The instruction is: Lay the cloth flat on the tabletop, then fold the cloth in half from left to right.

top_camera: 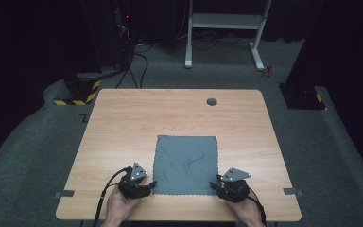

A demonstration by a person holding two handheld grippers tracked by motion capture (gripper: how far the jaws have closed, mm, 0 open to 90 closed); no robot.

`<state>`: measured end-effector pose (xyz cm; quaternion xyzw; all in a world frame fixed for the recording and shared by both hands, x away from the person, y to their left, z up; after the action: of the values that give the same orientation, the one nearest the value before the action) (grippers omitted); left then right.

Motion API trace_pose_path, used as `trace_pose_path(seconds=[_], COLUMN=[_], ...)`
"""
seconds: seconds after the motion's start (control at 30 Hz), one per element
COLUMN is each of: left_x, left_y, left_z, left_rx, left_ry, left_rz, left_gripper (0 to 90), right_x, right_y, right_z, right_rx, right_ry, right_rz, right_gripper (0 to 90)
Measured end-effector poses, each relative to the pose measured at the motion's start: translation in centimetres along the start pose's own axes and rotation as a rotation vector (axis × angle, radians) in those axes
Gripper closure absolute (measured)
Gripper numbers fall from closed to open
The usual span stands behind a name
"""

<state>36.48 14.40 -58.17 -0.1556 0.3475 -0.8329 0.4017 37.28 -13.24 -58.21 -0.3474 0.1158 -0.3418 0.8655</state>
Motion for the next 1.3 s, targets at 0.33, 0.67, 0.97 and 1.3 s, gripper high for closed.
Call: trace_pose_path(seconds=[0.33,0.67,0.97,1.3], left_x=[-1.8,-3.4,-3.8,-7.1], left_y=[3.8,5.1,4.8,5.6], left_z=[4.3,4.4,4.4,7.0], left_rx=[0.048,0.071,0.078,0.021], left_ry=[-0.066,-0.076,-0.092,-0.177], left_rz=[0.017,0.056,0.021,0.013], left_gripper=[40.7,38.1,39.5,39.3], right_x=[-2.5,-5.1,-5.4,-7.7], right_y=[3.6,6.4,6.3,6.9], right_z=[5.3,5.9,6.1,7.8], right_rx=[0.077,-0.004,-0.039,-0.014], right_ry=[-0.007,-0.067,-0.060,-0.093], right_rz=[0.052,0.092,0.098,0.169], right_gripper=[58.5,53.1,52.7,53.8])
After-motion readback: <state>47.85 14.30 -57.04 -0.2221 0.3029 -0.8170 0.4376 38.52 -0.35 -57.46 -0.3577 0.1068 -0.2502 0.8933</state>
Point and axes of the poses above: each handheld gripper's, and its own axes: y roughly forward along the jaws, z roughly out of its top, x roughly to its right, the point moved 9 cm from there along y, roughly forward along the jaws, and after that the axes turned 1 degree about x, right-handed, at the moved point
